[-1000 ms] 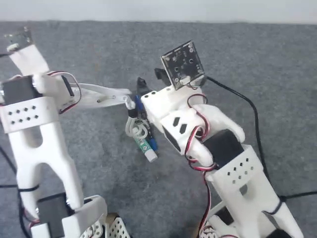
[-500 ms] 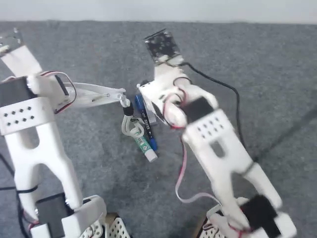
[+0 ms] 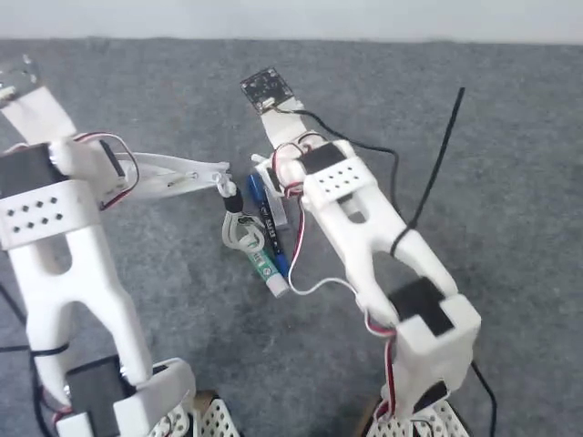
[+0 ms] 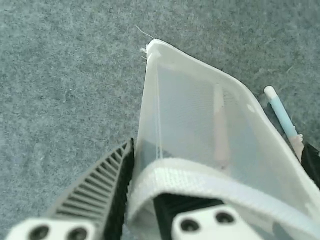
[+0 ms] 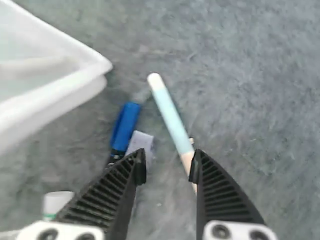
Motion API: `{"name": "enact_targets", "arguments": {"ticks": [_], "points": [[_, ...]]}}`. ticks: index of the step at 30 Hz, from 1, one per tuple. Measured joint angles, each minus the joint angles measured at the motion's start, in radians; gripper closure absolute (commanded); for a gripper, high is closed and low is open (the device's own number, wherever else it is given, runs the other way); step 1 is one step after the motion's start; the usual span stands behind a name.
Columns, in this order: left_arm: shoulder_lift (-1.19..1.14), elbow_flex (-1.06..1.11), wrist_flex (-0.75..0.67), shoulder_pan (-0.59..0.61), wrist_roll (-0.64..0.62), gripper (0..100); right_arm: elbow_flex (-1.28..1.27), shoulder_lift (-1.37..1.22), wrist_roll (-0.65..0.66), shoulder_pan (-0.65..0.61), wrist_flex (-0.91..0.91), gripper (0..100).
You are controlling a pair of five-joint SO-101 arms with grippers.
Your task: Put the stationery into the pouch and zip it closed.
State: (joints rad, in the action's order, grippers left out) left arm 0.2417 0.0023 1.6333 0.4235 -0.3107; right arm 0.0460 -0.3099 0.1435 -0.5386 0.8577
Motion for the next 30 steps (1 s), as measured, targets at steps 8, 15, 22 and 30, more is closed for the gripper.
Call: {"name": "enact_targets", "arguments": {"ticks": [8,15,22,30], "points": [[0.0,0.0,0.0,0.0,0.0,99,0.12,-0.183,0.081,0.006,0.0,85.3],[0.0,0.0,0.0,0.0,0.0,99,0.227,-0.334,0.084,0.035,0.0,85.5],[0.0,0.0,0.0,0.0,-0.003,99,0.318,-0.405,0.092,0.051,0.069,97.9],[0.0,0.006,0.0,0.0,-0.003,99,0.485,-0.483,0.21,0.058,0.273,99.2]]}}
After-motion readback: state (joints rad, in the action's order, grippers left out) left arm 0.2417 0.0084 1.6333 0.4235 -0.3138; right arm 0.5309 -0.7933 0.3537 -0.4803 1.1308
